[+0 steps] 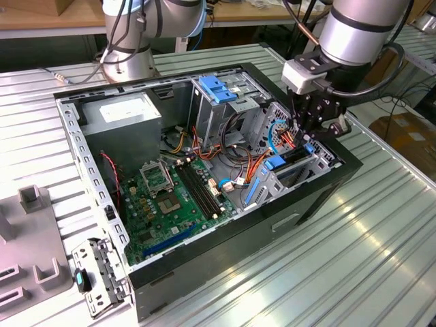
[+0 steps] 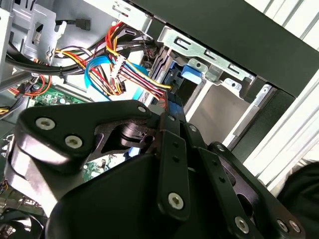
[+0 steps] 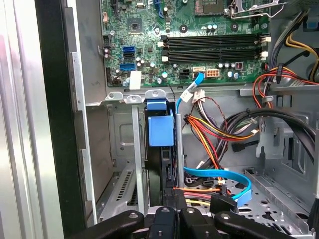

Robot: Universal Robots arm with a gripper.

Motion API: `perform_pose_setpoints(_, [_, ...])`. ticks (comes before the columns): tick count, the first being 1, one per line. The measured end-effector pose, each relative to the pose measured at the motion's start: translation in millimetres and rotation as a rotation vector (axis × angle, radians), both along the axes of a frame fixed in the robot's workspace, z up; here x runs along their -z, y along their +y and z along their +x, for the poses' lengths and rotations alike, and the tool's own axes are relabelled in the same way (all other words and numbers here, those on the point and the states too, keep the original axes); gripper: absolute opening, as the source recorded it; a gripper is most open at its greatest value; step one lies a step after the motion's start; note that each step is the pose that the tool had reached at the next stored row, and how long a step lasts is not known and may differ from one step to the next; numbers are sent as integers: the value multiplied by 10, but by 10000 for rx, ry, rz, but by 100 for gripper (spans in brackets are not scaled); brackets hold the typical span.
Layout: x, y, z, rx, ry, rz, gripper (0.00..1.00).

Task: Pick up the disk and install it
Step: 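Insert the first disk wire, then insert the second disk wire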

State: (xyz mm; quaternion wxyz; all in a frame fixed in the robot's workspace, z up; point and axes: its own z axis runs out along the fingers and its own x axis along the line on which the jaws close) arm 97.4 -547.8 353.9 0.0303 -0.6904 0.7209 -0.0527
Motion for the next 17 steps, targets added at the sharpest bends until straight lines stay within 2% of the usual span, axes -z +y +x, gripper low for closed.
perform_pose_setpoints(17, [-36, 0, 0, 0, 0, 0, 11])
